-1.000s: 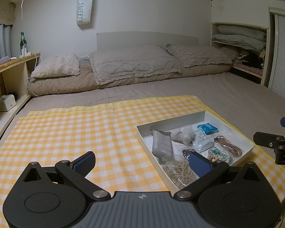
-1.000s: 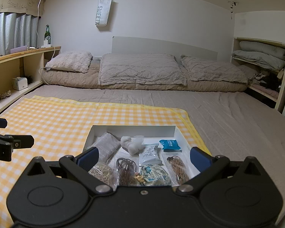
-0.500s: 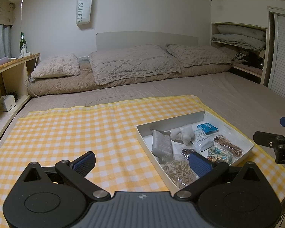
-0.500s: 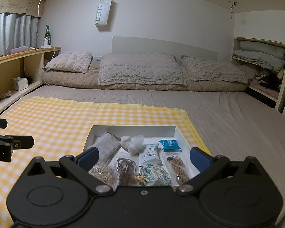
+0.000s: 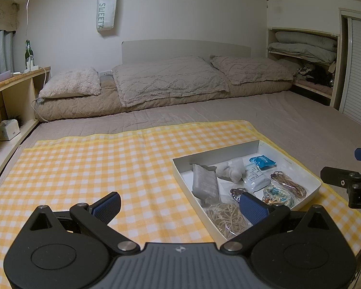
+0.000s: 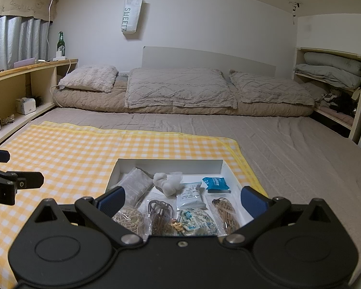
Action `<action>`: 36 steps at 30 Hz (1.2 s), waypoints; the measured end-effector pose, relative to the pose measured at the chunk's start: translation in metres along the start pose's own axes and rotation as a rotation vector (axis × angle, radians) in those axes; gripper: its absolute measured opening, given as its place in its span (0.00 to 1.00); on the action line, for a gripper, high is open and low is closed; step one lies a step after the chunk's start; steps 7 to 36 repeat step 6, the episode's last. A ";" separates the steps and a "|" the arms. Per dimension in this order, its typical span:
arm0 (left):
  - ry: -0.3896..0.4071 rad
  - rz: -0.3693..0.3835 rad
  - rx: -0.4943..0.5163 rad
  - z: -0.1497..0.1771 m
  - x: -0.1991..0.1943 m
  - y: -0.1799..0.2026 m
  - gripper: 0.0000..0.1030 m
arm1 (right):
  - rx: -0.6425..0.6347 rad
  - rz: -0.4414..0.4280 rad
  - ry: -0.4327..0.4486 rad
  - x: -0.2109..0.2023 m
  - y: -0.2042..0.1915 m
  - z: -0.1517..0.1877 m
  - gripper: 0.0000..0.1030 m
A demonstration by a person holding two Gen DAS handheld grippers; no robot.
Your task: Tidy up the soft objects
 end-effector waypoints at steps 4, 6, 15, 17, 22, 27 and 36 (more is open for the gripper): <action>-0.007 0.002 -0.001 0.003 0.000 0.000 1.00 | 0.000 0.000 0.001 0.000 0.000 0.000 1.00; -0.007 0.004 -0.001 0.003 0.001 0.000 1.00 | 0.001 0.000 0.001 0.000 0.000 0.000 1.00; -0.007 0.004 -0.001 0.003 0.001 0.000 1.00 | 0.001 0.000 0.001 0.000 0.000 0.000 1.00; -0.007 0.004 -0.001 0.003 0.001 0.000 1.00 | 0.001 0.000 0.001 0.000 0.000 0.000 1.00; -0.007 0.004 -0.001 0.003 0.001 0.000 1.00 | 0.001 0.000 0.001 0.000 0.000 0.000 1.00; -0.007 0.004 -0.001 0.003 0.001 0.000 1.00 | 0.001 0.000 0.001 0.000 0.000 0.000 1.00; -0.007 0.004 -0.001 0.003 0.001 0.000 1.00 | 0.001 0.000 0.001 0.000 0.000 0.000 1.00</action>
Point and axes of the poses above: each gripper's, at about its wrist camera, not at the fingertips, and x roughly the way its jaws point, y to its right, z to its underside, the point moved 1 cm from there along x, roughly the way its jaws point, and after that the axes turned 11 degrees about -x, right-handed, at the moved point
